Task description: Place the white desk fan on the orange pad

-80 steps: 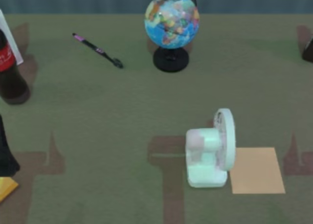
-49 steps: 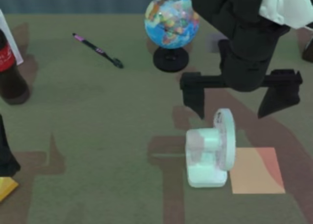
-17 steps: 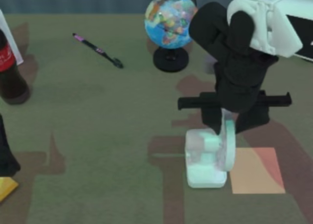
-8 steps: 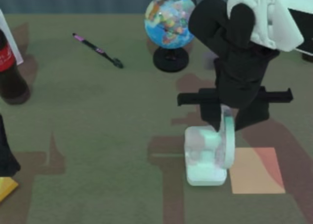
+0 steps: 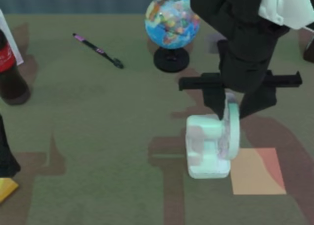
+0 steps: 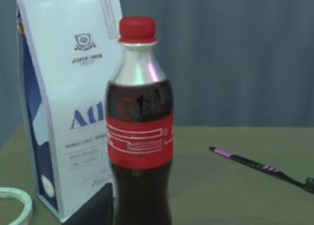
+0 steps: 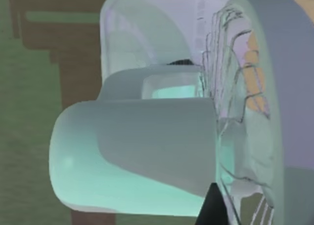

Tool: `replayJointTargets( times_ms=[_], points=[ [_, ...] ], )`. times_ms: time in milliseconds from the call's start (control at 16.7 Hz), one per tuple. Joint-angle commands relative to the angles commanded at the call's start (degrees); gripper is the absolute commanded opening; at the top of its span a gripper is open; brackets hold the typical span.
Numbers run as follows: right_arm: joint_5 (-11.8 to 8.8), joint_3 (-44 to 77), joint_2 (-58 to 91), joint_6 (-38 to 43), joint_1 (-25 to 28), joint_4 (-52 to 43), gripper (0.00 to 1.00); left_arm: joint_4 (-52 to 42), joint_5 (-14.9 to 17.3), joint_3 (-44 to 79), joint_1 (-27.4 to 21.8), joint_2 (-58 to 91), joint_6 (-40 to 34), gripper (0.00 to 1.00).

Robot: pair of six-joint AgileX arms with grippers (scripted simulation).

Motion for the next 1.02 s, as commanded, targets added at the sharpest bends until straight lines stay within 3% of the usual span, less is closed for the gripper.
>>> replayJointTargets(
  times_ms=[240, 420, 660, 1020],
  points=[
    [0.0, -0.4, 0.0, 2.0, -0.3, -0.1, 0.0, 0.0, 0.0, 0.0, 0.0, 0.0, 0.0, 1.0],
    [0.0, -1.4, -0.9, 9.4, -0.8, -0.6, 0.0, 0.0, 0.0, 0.0, 0.0, 0.0, 0.0, 1.0],
    [0.0, -4.2, -3.7, 27.0, -2.0, -1.0, 0.0, 0.0, 0.0, 0.0, 0.0, 0.0, 0.0, 1.0],
    [0.1, -10.6, -9.6, 59.9, -4.6, -1.1, 0.0, 0.0, 0.0, 0.0, 0.0, 0.0, 0.0, 1.0]
  ],
)
